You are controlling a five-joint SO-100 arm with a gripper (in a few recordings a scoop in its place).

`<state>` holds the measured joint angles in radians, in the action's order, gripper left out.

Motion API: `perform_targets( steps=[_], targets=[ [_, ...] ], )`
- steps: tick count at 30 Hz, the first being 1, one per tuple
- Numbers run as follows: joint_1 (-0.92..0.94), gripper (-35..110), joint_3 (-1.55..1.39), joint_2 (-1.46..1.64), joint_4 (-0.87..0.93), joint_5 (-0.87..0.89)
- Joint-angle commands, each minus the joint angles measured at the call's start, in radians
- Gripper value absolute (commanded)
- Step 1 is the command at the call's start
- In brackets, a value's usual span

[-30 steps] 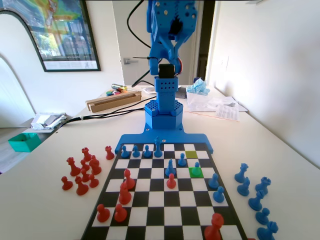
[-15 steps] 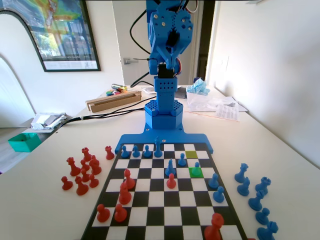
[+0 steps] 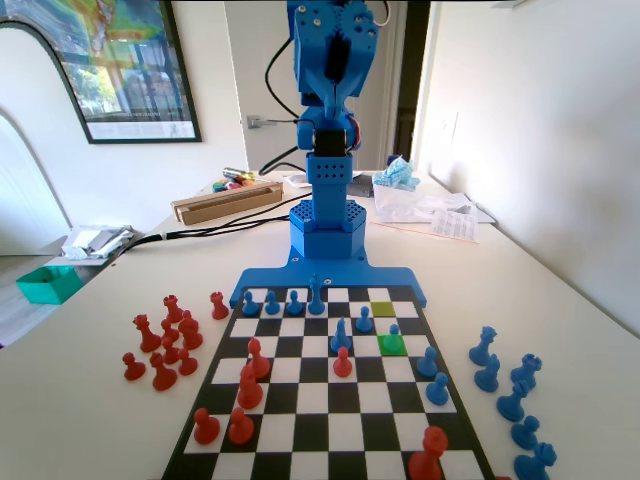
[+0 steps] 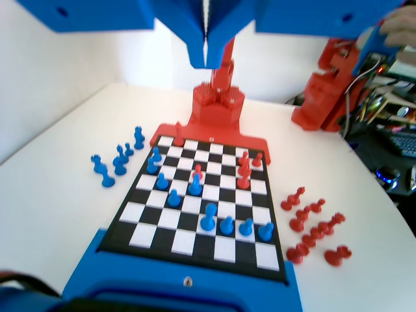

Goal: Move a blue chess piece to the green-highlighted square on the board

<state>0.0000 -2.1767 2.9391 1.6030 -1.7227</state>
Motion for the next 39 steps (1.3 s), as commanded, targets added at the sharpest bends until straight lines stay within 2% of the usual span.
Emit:
perform_targets(
  steps=[1, 39],
  targets=[
    [0.035, 1, -0.005, 0.064, -0.02, -0.011],
    [0.034, 1, -0.008, 0.117, -0.032, -0.006]
  ],
)
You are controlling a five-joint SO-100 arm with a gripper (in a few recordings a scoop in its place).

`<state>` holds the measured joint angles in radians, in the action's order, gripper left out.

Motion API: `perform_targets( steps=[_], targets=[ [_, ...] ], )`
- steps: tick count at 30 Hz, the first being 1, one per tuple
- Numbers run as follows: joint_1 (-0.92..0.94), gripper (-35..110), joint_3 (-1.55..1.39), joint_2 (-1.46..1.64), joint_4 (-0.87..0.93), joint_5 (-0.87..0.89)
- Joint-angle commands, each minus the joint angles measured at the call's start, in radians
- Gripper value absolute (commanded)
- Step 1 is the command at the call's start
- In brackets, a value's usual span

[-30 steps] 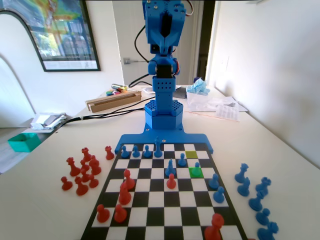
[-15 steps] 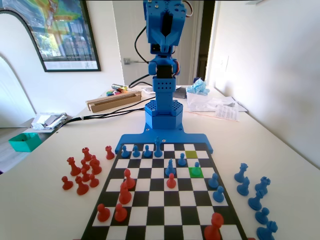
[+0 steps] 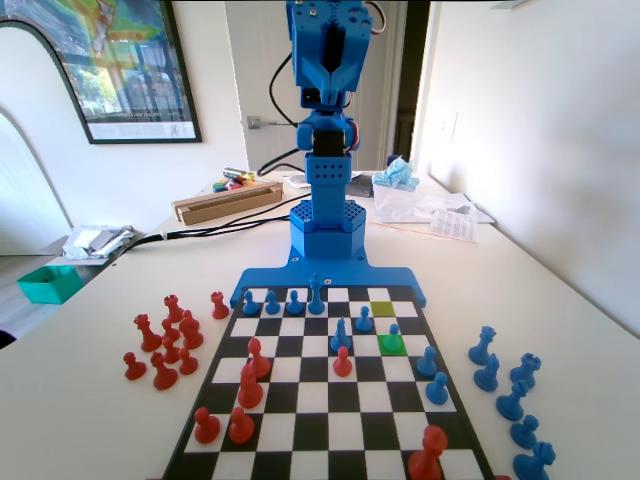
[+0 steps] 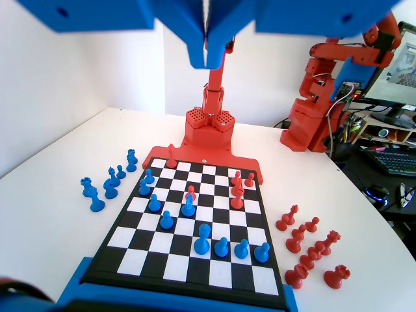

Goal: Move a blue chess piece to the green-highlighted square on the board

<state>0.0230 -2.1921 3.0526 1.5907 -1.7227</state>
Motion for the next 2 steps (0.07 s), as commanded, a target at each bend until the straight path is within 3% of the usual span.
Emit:
perform_targets(
  steps=[1, 2],
  targets=[
    [0.011, 1, 0.008, 0.003, -0.02, -0.006],
    [0.011, 1, 0.008, 0.003, -0.02, -0.006]
  ],
)
